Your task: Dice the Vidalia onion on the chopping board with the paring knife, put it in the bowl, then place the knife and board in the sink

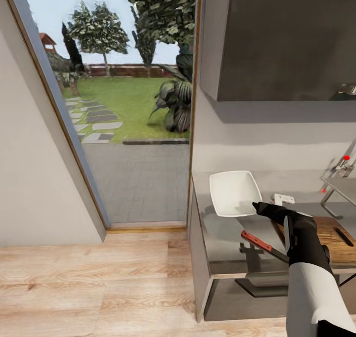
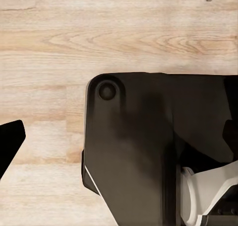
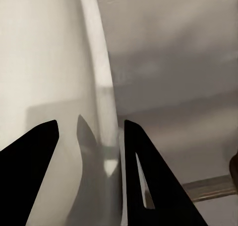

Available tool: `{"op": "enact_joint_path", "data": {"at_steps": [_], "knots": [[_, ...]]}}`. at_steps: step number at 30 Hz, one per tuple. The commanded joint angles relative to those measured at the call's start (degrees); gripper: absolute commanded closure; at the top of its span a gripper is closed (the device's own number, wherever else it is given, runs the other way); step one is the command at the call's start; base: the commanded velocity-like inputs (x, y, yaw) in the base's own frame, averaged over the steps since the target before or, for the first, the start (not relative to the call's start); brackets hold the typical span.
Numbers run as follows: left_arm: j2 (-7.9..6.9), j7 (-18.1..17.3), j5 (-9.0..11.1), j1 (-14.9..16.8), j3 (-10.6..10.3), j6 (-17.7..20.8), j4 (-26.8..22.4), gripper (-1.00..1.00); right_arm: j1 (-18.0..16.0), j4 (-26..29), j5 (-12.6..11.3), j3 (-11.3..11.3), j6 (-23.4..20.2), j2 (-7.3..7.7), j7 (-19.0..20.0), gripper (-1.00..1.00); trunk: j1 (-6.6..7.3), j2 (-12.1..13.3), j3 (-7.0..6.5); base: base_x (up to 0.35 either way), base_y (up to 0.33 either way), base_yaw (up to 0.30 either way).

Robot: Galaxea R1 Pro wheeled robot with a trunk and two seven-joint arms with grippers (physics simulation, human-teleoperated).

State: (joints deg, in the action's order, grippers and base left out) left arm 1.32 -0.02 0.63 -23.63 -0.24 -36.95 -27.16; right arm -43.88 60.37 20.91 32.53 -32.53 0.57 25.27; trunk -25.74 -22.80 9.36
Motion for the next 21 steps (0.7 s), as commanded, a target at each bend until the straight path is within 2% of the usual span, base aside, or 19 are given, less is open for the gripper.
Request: {"op": "enact_joint_path", "data": {"at_steps": [1, 14, 21], "knots": [[0.0, 0.0, 0.1, 0.0, 0.0, -0.1, -0.1, -1.0, -0.1, 0.1, 0.5, 0.2, -0.2, 0.02, 0.6, 1.0, -0.04, -0.1, 0.11, 0.012, 0.002, 0.0], [0.0, 0.0, 0.1, 0.0, 0.0, -0.1, -0.1, -1.0, -0.1, 0.0, 0.5, 0.2, -0.5, 0.02, 0.6, 1.0, -0.04, -0.1, 0.11, 0.002, 0.0, 0.0], [0.0, 0.0, 0.1, 0.0, 0.0, -0.1, -0.1, -1.0, -0.1, 0.0, 0.5, 0.2, -4.0, -0.01, 0.6, 1.0, -0.04, -0.1, 0.11, 0.0, 0.0, 0.0]]}}
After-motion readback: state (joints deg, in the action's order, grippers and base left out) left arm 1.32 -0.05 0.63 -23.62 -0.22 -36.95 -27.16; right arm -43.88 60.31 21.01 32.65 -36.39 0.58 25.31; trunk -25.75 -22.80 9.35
